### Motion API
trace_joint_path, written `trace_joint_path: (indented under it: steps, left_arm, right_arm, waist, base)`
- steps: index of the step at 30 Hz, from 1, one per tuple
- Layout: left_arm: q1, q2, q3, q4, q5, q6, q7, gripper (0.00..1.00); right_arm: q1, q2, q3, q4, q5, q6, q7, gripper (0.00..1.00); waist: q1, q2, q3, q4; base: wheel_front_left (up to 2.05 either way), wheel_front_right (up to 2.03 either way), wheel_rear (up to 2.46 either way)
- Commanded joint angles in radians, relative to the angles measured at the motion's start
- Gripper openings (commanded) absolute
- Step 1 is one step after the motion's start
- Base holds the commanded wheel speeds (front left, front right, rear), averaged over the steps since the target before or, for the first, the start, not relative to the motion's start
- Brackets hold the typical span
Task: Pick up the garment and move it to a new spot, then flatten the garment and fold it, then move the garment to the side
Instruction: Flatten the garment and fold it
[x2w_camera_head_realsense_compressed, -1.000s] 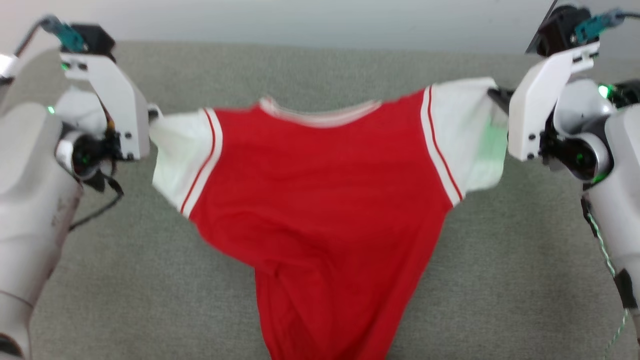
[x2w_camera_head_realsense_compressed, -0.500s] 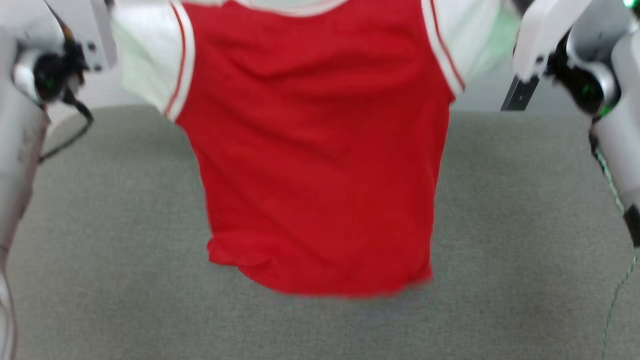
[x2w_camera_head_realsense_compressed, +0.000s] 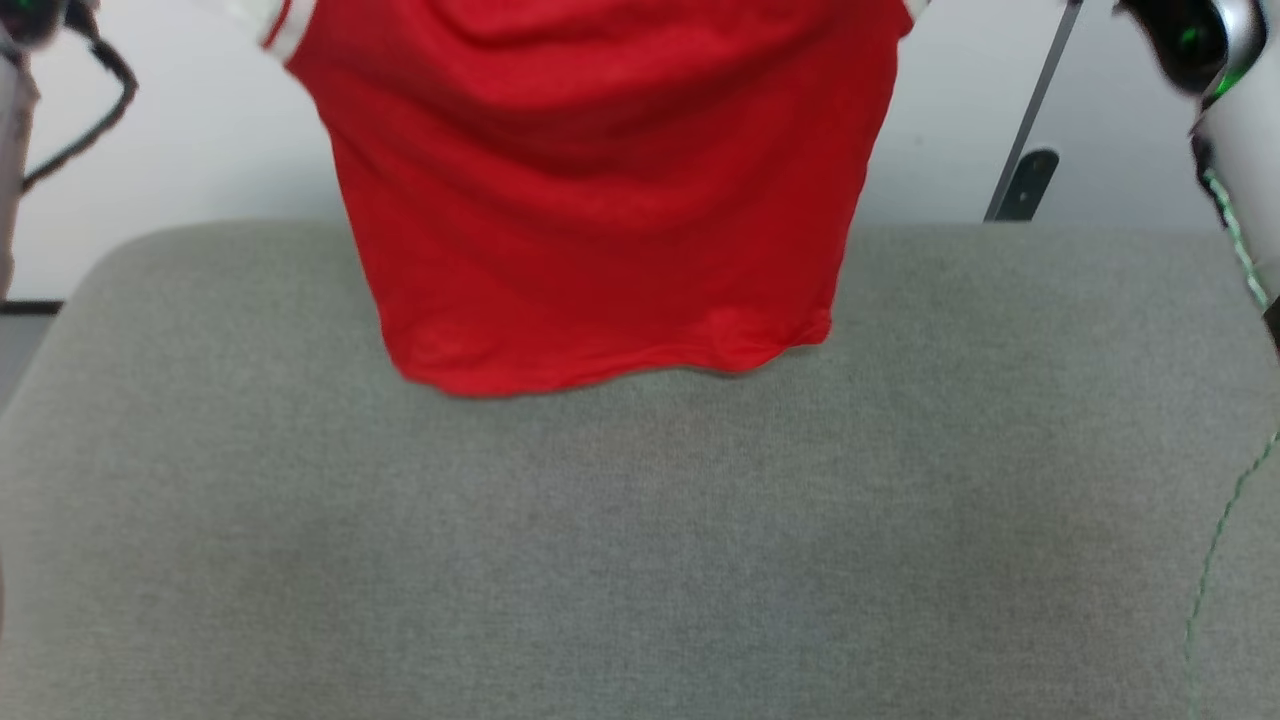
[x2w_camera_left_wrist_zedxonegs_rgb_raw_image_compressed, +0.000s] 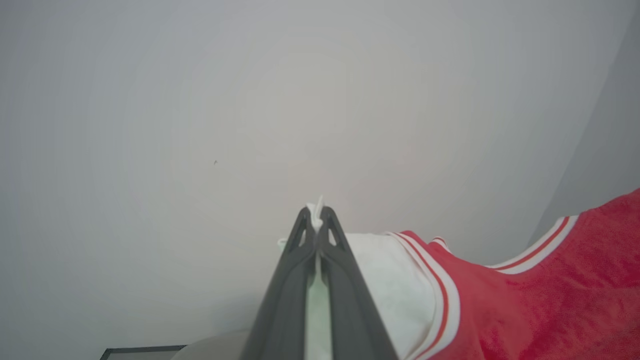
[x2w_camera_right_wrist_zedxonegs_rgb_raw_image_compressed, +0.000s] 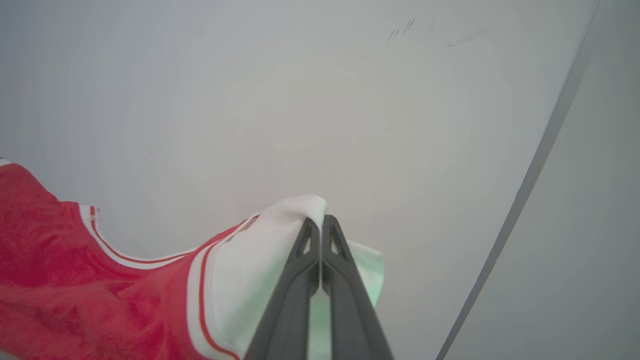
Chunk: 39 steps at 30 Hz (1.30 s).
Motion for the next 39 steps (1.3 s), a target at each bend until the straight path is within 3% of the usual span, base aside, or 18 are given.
trace_joint_path:
  steps: [1, 10, 16, 20, 25, 32, 39]
  left_arm:
    - [-0.019, -0.009, 0.0, 0.0, 0.007, -0.004, -0.011, 0.0]
    - [-0.19, -0.035, -0.003, 0.011, 0.052, 0.012, -0.097, 0.0]
    - [-0.371, -0.07, -0.005, 0.014, 0.097, 0.033, -0.19, 0.0]
    - [-0.483, -0.102, -0.012, 0.03, 0.131, 0.05, -0.244, 0.0]
    - [-0.621, -0.145, -0.013, 0.051, 0.154, 0.049, -0.306, 0.0]
    - [-0.708, -0.2, -0.01, 0.103, 0.154, 0.032, -0.392, 0.0]
    - [-0.652, -0.218, -0.001, 0.185, 0.12, -0.015, -0.449, 0.0]
  right_arm:
    - [-0.02, -0.001, 0.008, 0.008, 0.004, -0.001, -0.014, 0.0]
    - [-0.188, -0.019, 0.014, 0.076, -0.037, -0.001, -0.162, 0.0]
    - [-0.343, -0.048, -0.033, 0.152, -0.131, -0.001, -0.318, 0.0]
    - [-0.435, -0.069, -0.092, 0.182, -0.224, -0.001, -0.357, 0.0]
    - [-0.484, -0.086, -0.232, 0.052, -0.374, -0.001, -0.358, 0.0]
    - [-0.422, -0.012, -0.457, -0.169, -0.594, -0.001, -0.359, 0.0]
    - [-0.352, 0.061, -0.507, -0.177, -0.652, -0.001, -0.359, 0.0]
  waist:
    - [0.0, 0.0, 0.041, -0.009]
    - [0.0, 0.0, 0.28, -0.041]
    - [0.0, 0.0, 0.467, -0.049]
    - [0.0, 0.0, 0.577, -0.048]
    - [0.0, 0.0, 0.699, -0.038]
    - [0.0, 0.0, 0.792, -0.016]
    - [0.0, 0.0, 0.777, 0.001]
  base:
    - [0.0, 0.0, 0.0]
    - [0.0, 0.0, 0.0]
    - [0.0, 0.0, 0.0]
    - [0.0, 0.0, 0.0]
    - [0.0, 0.0, 0.0]
    - [0.0, 0.0, 0.0]
    - [0.0, 0.0, 0.0]
